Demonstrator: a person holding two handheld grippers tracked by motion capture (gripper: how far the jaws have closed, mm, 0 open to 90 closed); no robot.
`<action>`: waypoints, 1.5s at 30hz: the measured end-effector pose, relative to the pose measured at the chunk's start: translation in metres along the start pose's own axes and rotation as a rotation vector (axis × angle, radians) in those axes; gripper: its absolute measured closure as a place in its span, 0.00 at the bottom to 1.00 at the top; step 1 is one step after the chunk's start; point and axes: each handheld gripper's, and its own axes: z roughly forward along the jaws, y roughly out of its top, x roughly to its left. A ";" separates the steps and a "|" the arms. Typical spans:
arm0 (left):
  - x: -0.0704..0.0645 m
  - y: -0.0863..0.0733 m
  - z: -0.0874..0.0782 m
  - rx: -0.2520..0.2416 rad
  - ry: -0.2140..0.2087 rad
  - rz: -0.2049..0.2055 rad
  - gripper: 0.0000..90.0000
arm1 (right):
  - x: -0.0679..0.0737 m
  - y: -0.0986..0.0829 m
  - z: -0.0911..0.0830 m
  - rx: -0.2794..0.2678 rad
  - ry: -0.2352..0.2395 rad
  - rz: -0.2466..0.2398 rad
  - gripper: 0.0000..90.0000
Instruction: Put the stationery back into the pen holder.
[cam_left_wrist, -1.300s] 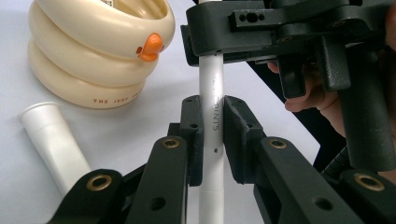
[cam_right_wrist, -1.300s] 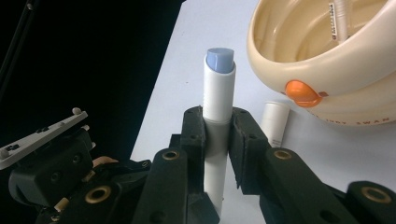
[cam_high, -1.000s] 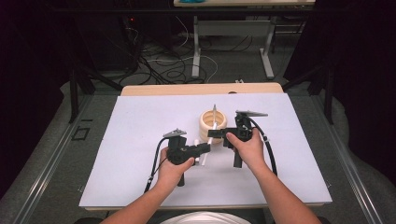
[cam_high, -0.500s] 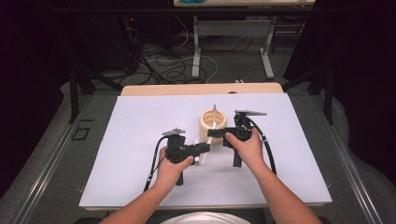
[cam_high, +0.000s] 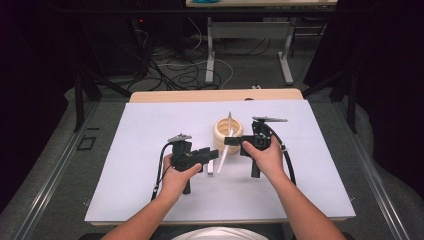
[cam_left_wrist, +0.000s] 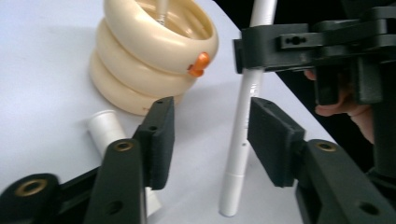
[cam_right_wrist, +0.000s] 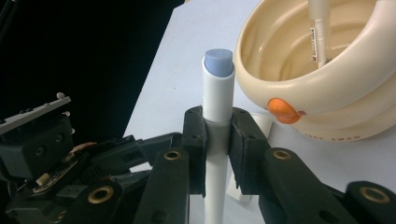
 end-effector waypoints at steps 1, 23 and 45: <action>0.002 0.001 0.000 0.002 0.008 0.001 0.54 | -0.002 0.001 -0.002 0.011 -0.002 -0.026 0.86; 0.024 0.017 -0.009 0.075 0.165 0.136 0.33 | 0.011 0.012 -0.009 -0.006 -0.001 -0.074 0.86; 0.040 0.021 -0.013 0.089 0.217 0.148 0.21 | 0.041 0.052 -0.010 -0.021 -0.108 -0.220 0.86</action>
